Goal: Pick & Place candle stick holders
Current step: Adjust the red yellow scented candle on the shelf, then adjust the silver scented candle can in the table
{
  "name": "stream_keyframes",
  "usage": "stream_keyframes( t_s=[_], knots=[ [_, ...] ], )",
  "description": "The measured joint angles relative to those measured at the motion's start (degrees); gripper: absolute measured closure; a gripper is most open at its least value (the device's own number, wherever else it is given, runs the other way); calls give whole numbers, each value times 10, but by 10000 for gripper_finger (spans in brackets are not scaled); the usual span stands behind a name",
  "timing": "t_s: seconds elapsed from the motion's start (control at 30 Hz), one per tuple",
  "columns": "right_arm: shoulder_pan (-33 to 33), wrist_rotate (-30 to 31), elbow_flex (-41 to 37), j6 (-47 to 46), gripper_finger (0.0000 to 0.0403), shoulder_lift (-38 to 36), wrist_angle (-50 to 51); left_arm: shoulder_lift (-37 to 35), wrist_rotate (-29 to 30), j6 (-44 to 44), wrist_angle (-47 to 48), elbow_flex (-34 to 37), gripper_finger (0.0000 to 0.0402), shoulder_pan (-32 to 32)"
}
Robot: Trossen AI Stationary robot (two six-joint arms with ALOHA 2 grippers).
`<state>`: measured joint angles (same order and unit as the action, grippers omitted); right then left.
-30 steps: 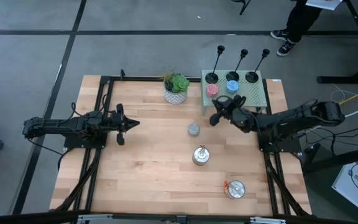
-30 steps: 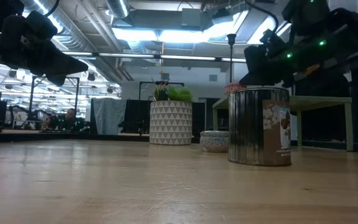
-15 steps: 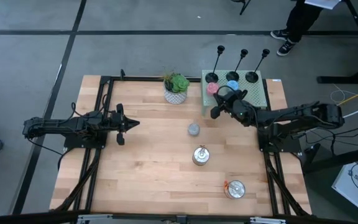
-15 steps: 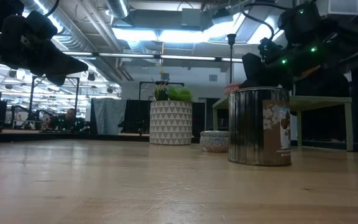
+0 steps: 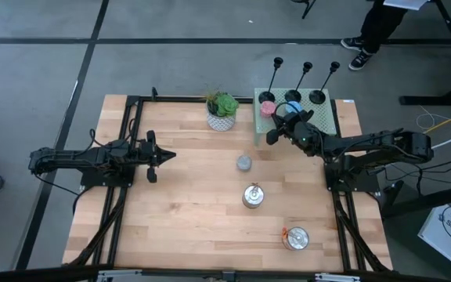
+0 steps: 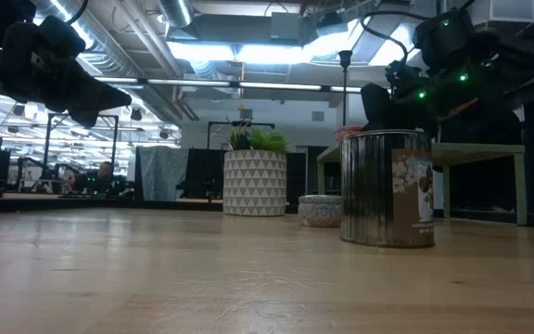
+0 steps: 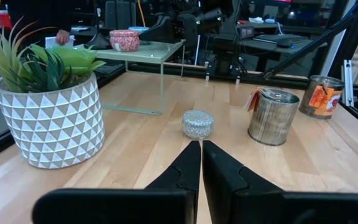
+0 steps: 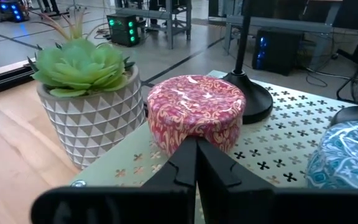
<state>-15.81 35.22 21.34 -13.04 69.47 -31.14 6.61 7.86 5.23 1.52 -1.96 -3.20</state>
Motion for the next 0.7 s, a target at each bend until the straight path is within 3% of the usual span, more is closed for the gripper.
stream_keyframes(
  t_s=[0.2,0.43,0.7],
  knots=[
    [29,0,0,9,394,-2,-6,0,0,0,0,0,392,0],
    [106,0,4,18,394,-2,-28,0,0,0,0,0,389,0],
    [190,-1,42,21,394,-2,33,0,0,0,0,0,392,0]
  ],
)
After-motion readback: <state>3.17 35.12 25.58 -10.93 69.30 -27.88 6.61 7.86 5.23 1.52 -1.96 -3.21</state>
